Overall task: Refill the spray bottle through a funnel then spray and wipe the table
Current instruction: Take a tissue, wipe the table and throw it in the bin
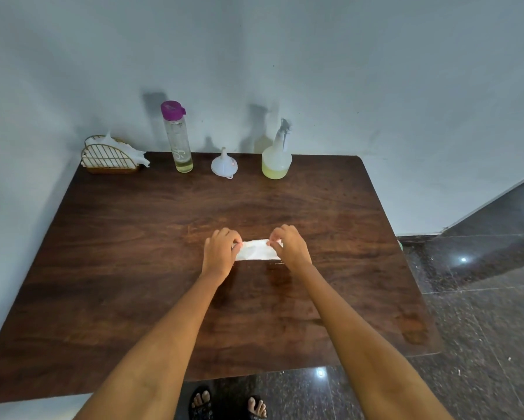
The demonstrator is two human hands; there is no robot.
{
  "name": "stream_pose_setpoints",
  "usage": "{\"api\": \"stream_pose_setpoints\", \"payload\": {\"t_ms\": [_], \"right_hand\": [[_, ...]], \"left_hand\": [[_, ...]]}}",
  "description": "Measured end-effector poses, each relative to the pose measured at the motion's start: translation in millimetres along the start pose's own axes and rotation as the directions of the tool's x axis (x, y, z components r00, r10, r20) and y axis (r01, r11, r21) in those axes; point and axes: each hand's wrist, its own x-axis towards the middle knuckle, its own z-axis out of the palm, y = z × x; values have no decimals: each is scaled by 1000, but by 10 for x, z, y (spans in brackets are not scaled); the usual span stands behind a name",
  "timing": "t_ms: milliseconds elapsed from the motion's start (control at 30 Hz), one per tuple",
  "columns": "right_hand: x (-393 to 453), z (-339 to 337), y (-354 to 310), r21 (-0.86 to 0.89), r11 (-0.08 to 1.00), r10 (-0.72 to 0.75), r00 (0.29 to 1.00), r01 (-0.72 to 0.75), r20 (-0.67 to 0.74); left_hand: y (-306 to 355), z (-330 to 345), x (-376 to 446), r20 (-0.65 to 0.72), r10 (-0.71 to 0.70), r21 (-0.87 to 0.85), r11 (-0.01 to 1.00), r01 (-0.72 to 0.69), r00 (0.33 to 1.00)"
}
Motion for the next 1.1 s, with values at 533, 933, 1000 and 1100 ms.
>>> {"api": "stream_pose_setpoints", "payload": {"t_ms": [533,933,1000,1100], "right_hand": [[-11,390,101,-22,1000,-21,997,23,77],[121,288,-17,141,982,95,975,-125,202],[102,306,-64,205,959,169,977,-194,133],[52,310,-142,377,885,281,959,-273,35]], "left_hand": [[-177,199,37,208,-12,53,999,0,978],[-96,183,-36,159,-40,-205,976,72,986],[-88,185,-71,185,-30,-257,963,78,982],[-43,141,-138,232,-89,-346,923,167,969]]}}
